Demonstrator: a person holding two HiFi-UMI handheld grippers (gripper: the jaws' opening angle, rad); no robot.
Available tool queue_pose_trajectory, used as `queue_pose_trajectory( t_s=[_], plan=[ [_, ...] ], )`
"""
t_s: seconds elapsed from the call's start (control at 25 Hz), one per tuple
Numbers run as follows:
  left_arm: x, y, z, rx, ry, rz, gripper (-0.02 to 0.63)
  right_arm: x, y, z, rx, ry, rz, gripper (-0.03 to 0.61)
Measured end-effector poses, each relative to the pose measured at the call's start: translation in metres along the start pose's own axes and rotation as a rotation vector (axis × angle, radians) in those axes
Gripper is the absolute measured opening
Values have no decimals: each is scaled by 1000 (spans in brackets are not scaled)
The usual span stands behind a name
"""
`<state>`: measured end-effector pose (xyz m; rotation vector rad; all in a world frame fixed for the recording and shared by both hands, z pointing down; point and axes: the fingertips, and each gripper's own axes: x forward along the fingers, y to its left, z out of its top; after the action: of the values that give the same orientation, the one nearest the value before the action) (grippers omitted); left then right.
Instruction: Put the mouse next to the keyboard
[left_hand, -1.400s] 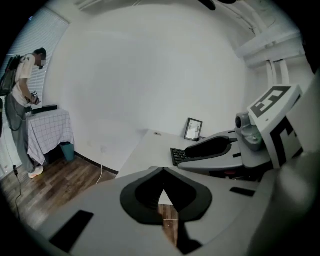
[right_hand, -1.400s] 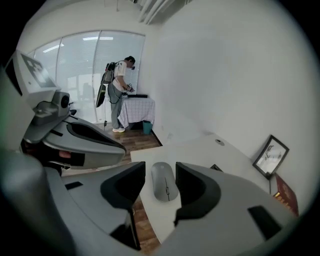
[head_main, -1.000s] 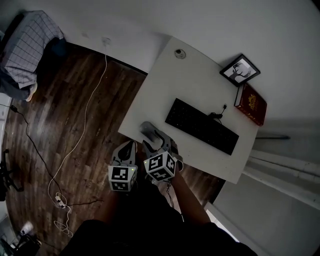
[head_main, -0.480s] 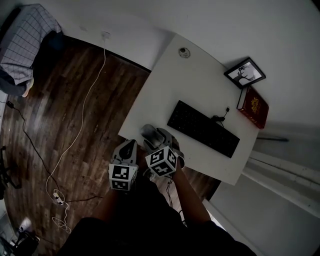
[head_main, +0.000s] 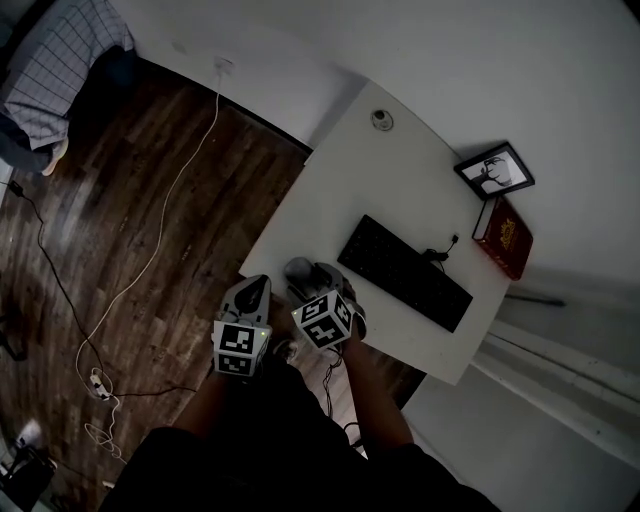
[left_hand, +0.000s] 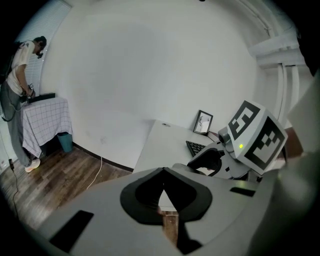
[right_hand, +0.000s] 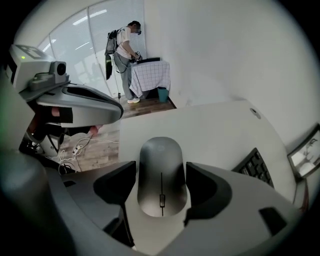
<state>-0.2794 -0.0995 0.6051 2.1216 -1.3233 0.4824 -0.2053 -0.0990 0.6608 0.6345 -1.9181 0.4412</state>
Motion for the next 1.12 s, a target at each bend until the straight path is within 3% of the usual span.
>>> queue_pose_trajectory(
  t_s=[0.44, 0.64, 1.12],
  plan=[
    [1, 10, 9, -21, -18, 3, 0, 6, -2, 2, -18, 108, 90, 314],
    [-2, 10, 18, -18, -27, -3, 0, 6, -1, 0, -25, 167, 90, 304],
    [6, 8, 29, 10, -22, -44, 0, 4, -1, 2, -14, 149, 53, 291]
  ],
)
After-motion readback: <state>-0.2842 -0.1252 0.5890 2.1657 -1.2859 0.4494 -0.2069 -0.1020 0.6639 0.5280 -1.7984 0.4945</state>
